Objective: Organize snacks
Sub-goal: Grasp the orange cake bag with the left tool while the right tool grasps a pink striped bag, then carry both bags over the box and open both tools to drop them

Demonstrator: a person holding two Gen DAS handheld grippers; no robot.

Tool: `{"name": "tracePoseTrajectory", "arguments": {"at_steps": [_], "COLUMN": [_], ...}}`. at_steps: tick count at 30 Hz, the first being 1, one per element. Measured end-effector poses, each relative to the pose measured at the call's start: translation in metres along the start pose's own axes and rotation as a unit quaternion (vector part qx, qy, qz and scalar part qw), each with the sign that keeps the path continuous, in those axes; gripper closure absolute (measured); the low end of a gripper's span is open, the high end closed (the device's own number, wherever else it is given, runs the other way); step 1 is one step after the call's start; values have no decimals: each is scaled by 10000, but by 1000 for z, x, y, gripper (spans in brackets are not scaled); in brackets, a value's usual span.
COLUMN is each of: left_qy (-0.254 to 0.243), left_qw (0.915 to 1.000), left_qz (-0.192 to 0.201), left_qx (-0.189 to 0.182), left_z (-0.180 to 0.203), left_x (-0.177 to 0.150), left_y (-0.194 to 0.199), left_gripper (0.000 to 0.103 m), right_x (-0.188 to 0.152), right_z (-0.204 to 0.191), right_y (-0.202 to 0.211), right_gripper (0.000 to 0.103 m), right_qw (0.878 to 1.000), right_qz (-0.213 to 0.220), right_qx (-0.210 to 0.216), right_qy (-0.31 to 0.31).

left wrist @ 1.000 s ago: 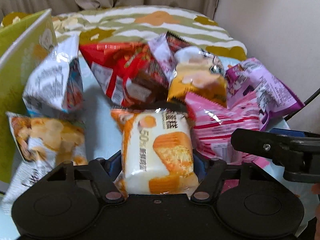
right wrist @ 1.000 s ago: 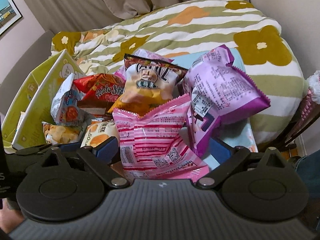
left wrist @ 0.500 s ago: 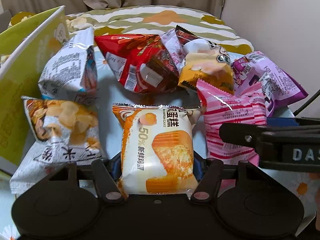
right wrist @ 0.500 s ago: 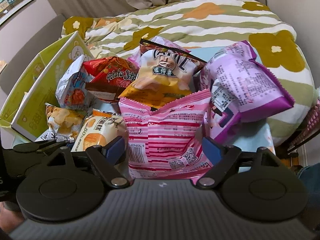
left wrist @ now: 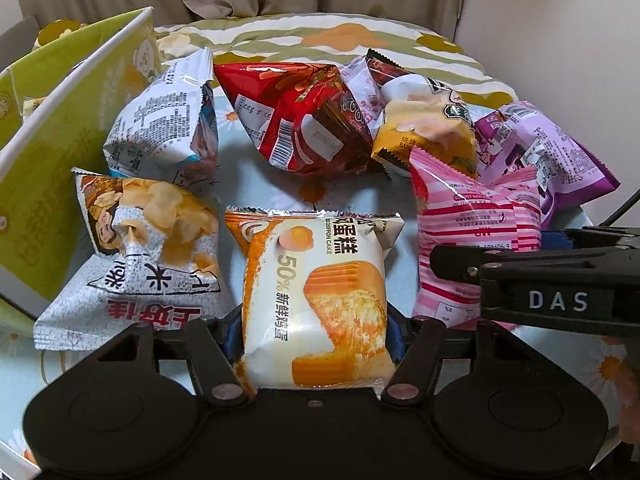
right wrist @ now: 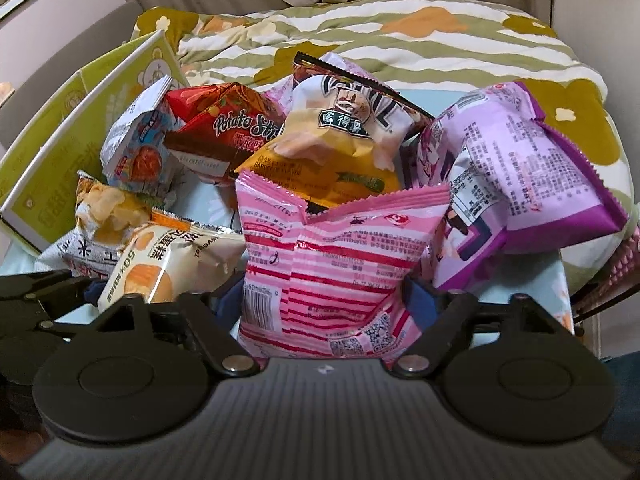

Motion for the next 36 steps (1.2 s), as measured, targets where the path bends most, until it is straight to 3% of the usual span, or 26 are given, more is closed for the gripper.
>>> {"name": "tracePoseTrajectory", "arguments": {"at_steps": [2,9,18,28,36], "left_qy": [16,11,98,459,594], "left_qw": [10000,9996,9959,9854,9784], "left_qz": [7,254,898,1553,1772], "left_qx": [-23,-80,38,522,887], "left_z": [2,9,-1,-74,-164], "left_x": [0,11,42,79,106], "left_y": [2,27,92,169,194], "left_gripper": [36,36,36,36,36], "right_x": [0,6,41,95,135], "right_z": [0,4,-11,-81,-168], "right_y": [4,31,80,118,112], "right_gripper": [22,24,24,24,24], "right_qw": [10000,9998,9982,9903,9828], "right_qz": [-7,155,589,1101,1331], "right_qx": [23,14,144,736,1085], "right_qy": [-15,-79,24,418,678]}}
Point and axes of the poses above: each gripper's, at about its wrist camera, not at the fingertips, and y roughly against the way its jaws point, z to its right, x to its top, the point moved 8 cm from there along -y, roughly the way its jaws point, and after that the axes turned 2 degrees about z, right-handed, at the moved point
